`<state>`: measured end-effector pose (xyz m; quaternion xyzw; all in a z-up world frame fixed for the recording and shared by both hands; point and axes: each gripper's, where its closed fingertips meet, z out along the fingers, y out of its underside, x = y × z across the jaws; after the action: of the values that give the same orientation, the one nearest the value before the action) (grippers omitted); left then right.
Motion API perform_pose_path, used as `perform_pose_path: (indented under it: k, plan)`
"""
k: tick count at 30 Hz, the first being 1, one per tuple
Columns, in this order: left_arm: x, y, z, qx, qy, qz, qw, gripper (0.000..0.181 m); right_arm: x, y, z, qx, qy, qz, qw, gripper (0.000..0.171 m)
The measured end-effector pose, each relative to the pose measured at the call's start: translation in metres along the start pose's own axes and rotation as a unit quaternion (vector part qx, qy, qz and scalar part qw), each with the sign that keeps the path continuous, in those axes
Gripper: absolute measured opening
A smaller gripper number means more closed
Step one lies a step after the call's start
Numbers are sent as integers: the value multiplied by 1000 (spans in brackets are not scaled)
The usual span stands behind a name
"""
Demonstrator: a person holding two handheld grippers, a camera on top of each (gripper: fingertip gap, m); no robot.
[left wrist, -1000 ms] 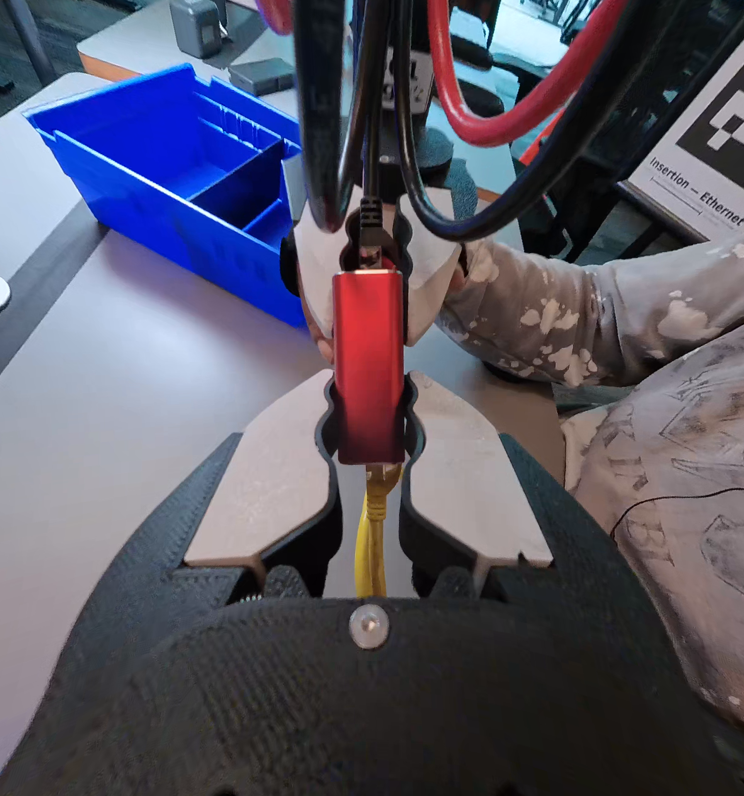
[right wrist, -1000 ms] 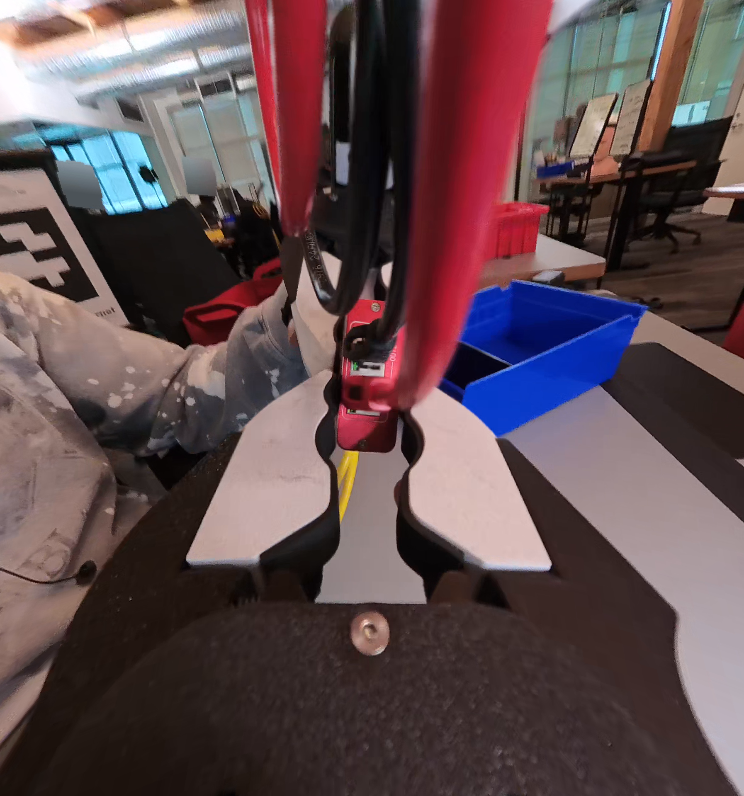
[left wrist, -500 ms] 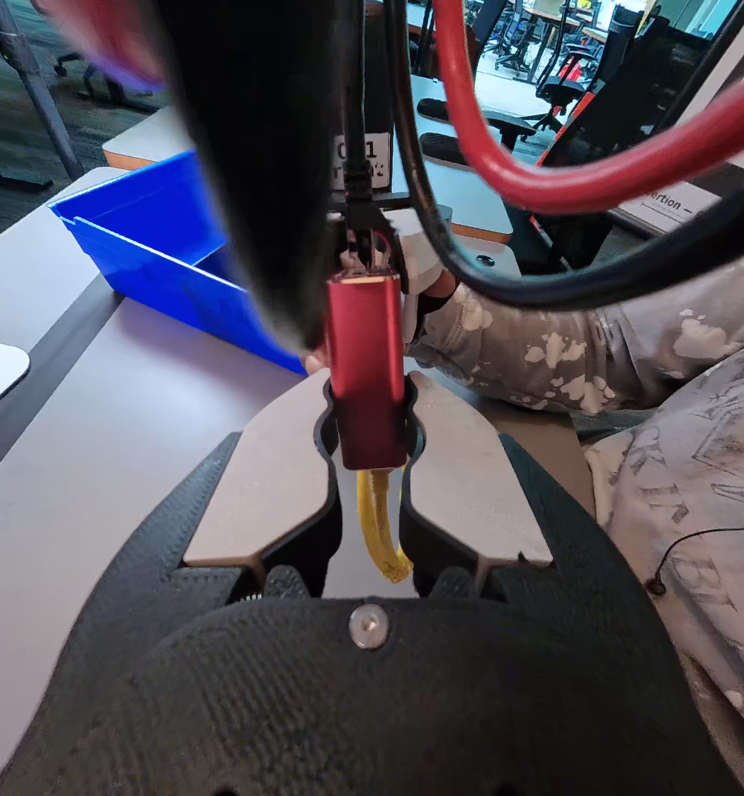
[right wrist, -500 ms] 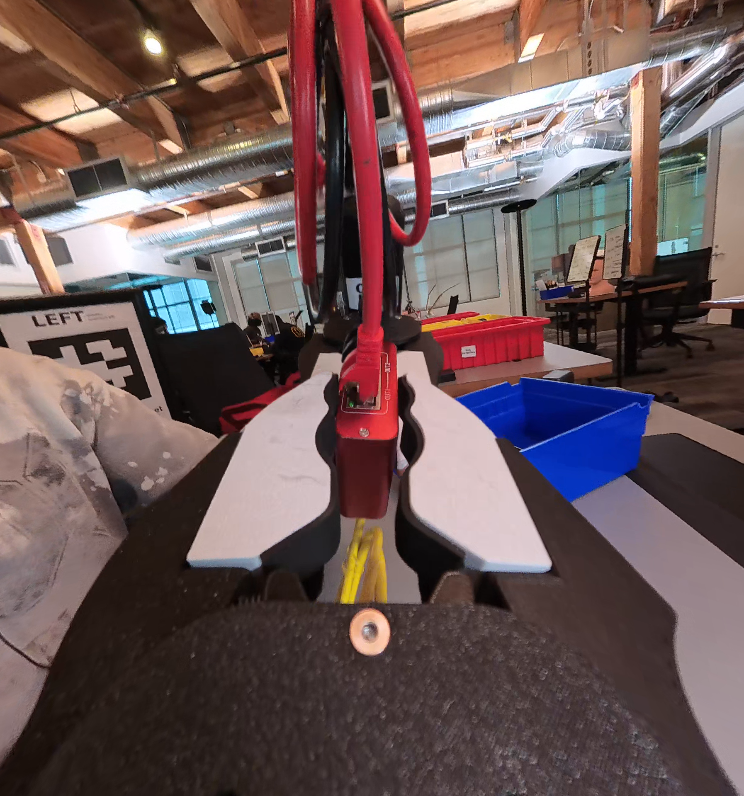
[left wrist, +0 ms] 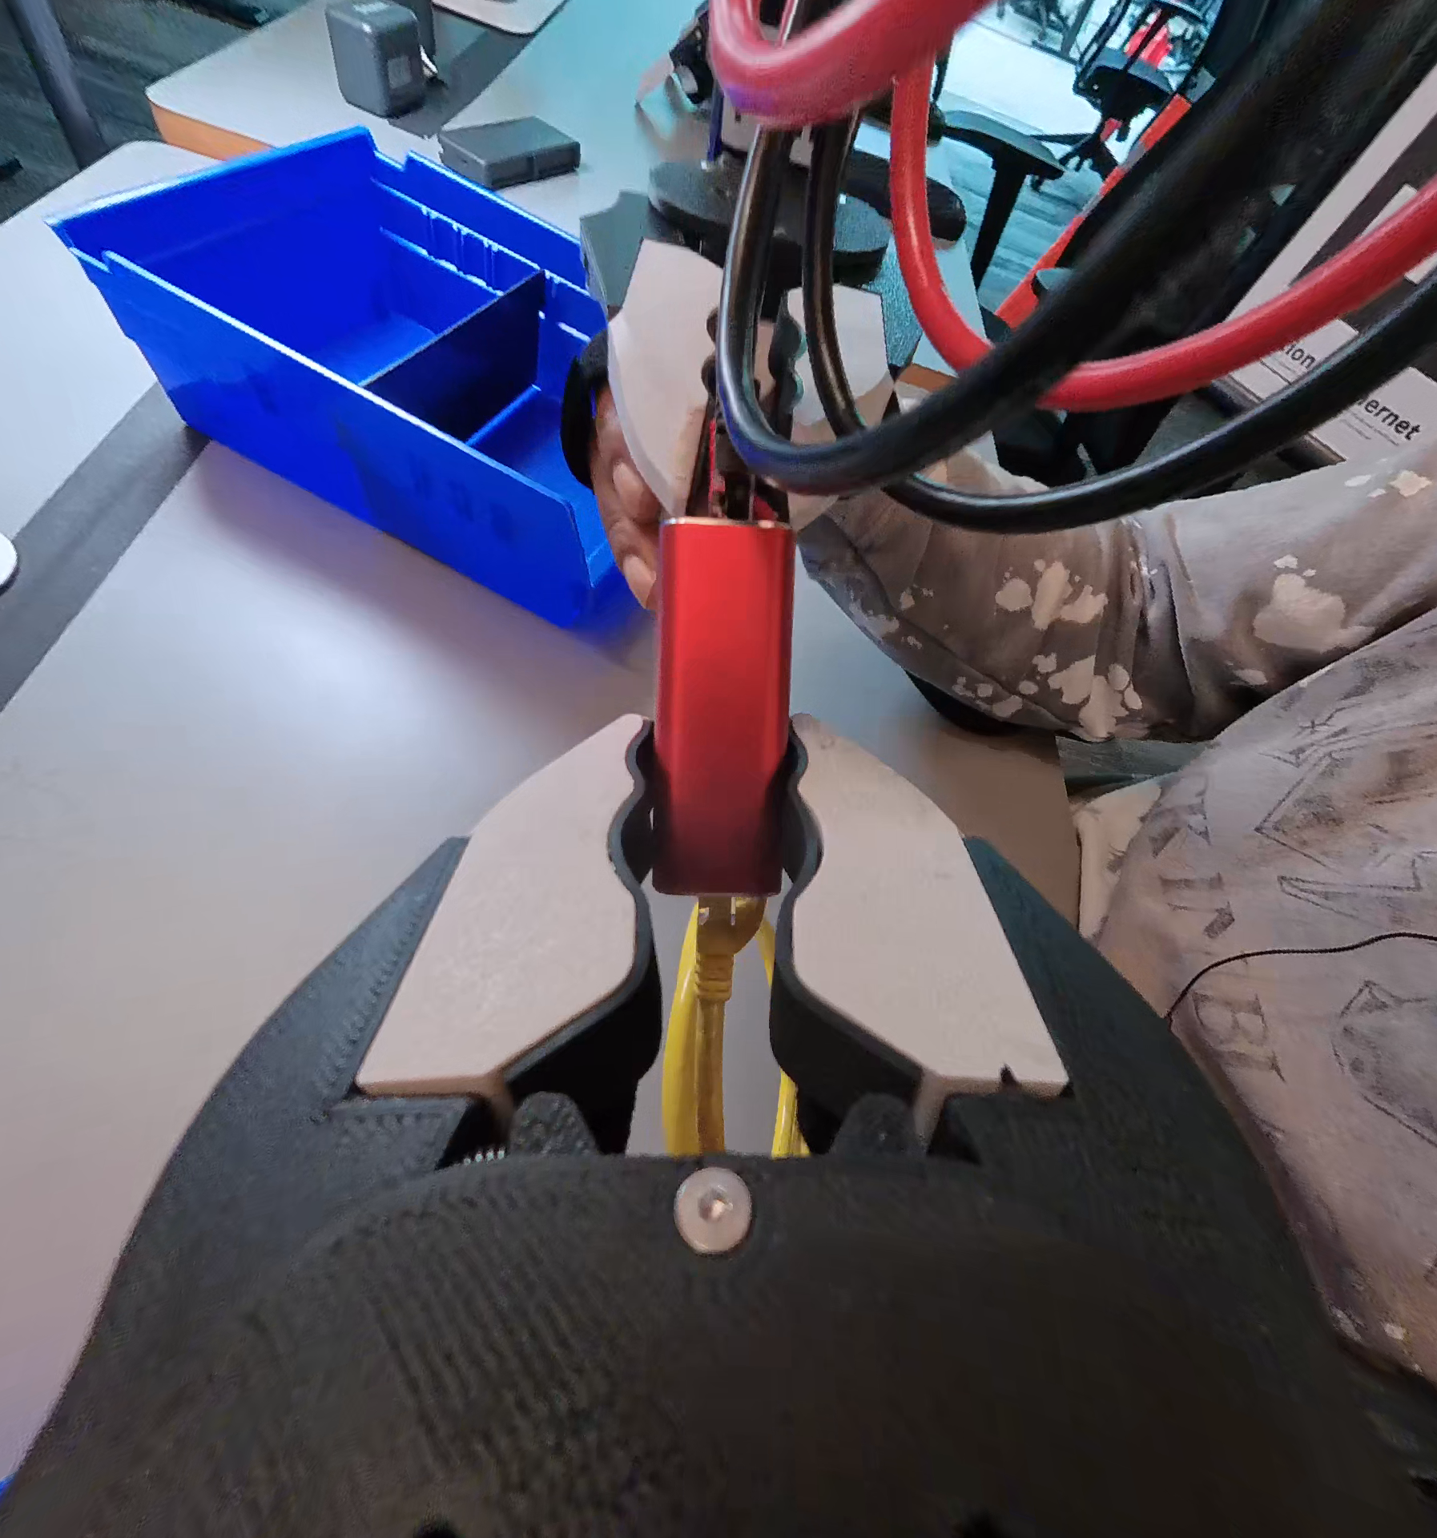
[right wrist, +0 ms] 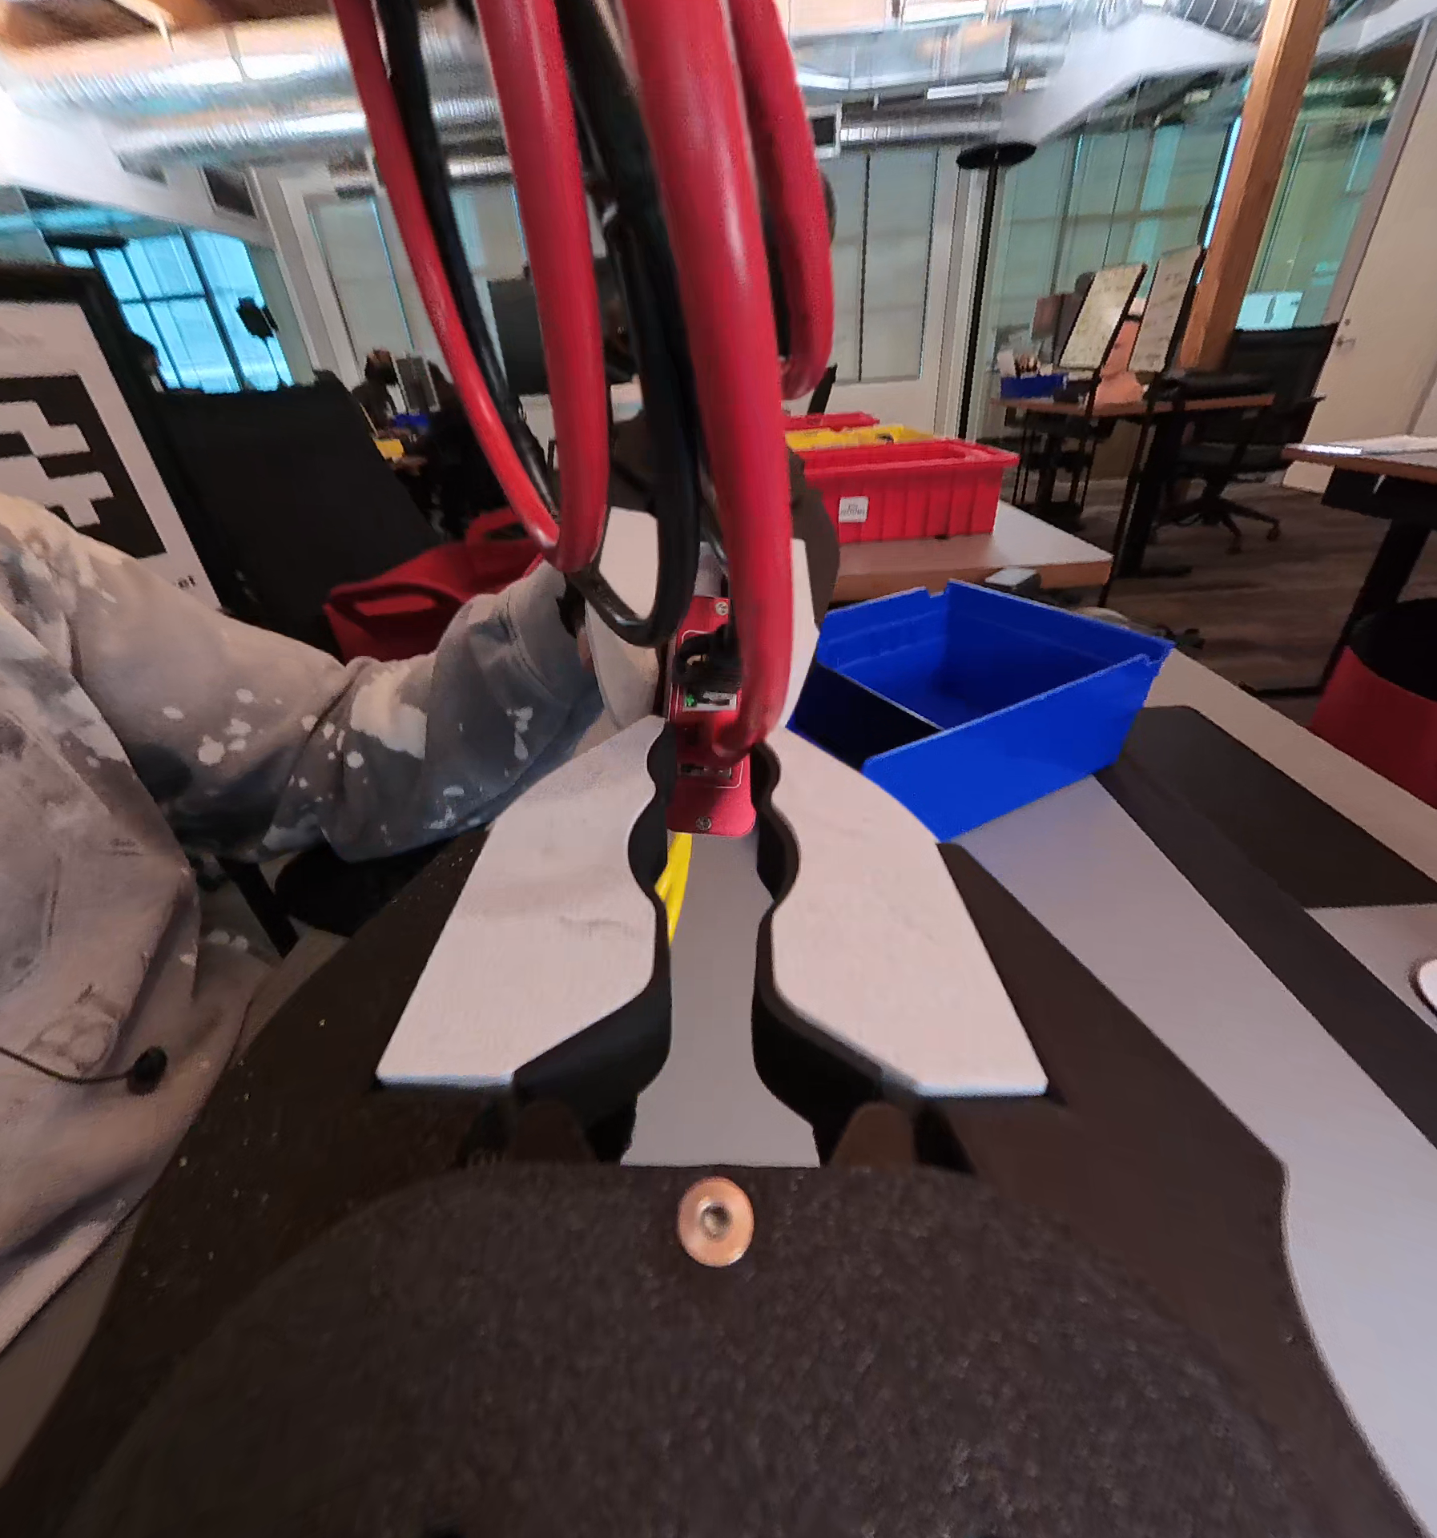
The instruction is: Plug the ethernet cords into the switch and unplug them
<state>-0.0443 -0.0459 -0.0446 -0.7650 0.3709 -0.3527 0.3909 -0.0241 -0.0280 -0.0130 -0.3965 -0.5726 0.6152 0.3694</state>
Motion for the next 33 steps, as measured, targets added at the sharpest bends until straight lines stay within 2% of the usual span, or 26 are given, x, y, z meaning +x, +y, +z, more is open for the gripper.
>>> perform_pose_path:
  k: [21, 29, 33]
  plan:
    - [2, 10, 12, -22, 26, -33, 999, 27, -3, 16, -8, -60, -5, -3, 998, 17]
    - [-1, 13, 12, -30, 12, -31, 999, 27, 1, 21, -8, -84, 9, -8, 996, 17]
    - [-6, 11, 10, -24, -14, -18, 999, 27, 8, 18, -5, -94, 44, -35, 994, 16]
